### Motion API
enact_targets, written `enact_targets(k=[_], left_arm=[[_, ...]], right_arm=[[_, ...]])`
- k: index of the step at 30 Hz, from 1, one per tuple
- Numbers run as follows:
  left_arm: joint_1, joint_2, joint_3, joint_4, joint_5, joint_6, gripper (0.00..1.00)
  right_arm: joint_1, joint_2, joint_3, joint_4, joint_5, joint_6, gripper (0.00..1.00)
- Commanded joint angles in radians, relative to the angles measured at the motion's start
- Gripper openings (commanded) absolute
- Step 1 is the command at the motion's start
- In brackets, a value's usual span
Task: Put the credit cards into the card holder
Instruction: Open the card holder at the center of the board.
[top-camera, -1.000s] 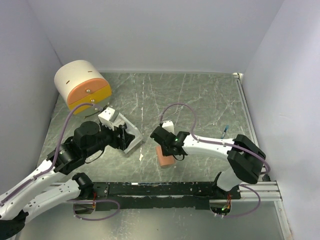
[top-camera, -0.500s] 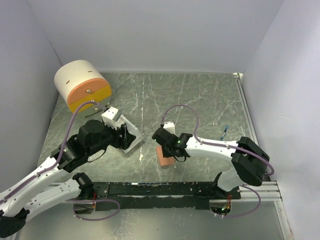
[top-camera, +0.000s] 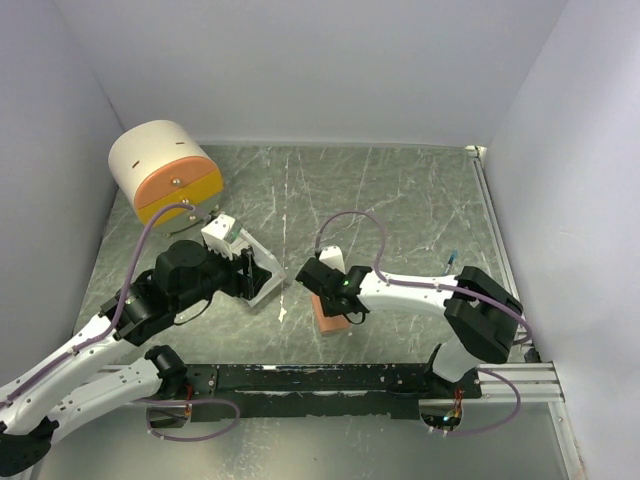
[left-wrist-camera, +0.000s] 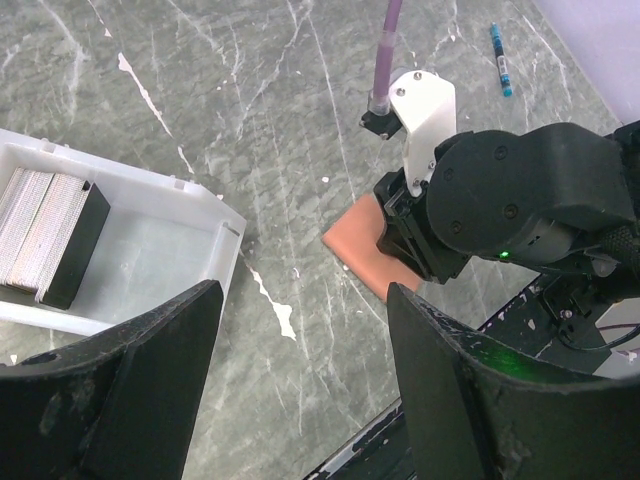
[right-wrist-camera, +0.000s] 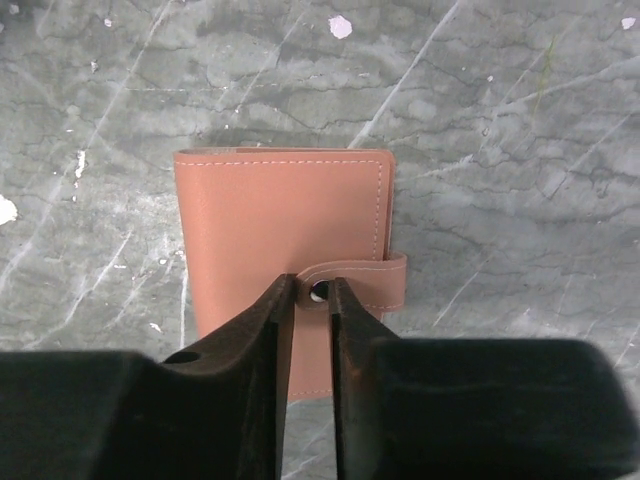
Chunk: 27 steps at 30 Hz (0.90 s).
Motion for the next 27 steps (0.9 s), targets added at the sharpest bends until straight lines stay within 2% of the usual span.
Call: enact_targets(k=[1, 4, 11, 21, 27], left_arm=[[0.006, -0.014, 0.003, 0.007, 0.003, 0.013, 0.79], [0.006, -0.018, 0.001, 0.006, 0.000, 0.011, 0.79], [0.006, 0.000, 0.003, 0.004, 0.001, 0.005, 0.78], [0.006, 0.055, 0.010, -0.007, 0.003, -0.059, 0.71], [0.007, 0.105, -0.029, 0.072, 0.121, -0.129, 0.64]], right_arm=[[0.010, 0.062, -0.003, -0.025, 0.042, 0.010, 0.14], [0.014, 0.051, -0.006, -0.025, 0.058, 0.012, 0.00], [0.013, -0.049, -0.047, 0.048, 0.053, 0.014, 0.00], [0.011, -0.313, -0.138, 0.217, -0.034, 0.034, 0.00], [0.011, -0.416, -0.176, 0.269, -0.082, 0.069, 0.00]])
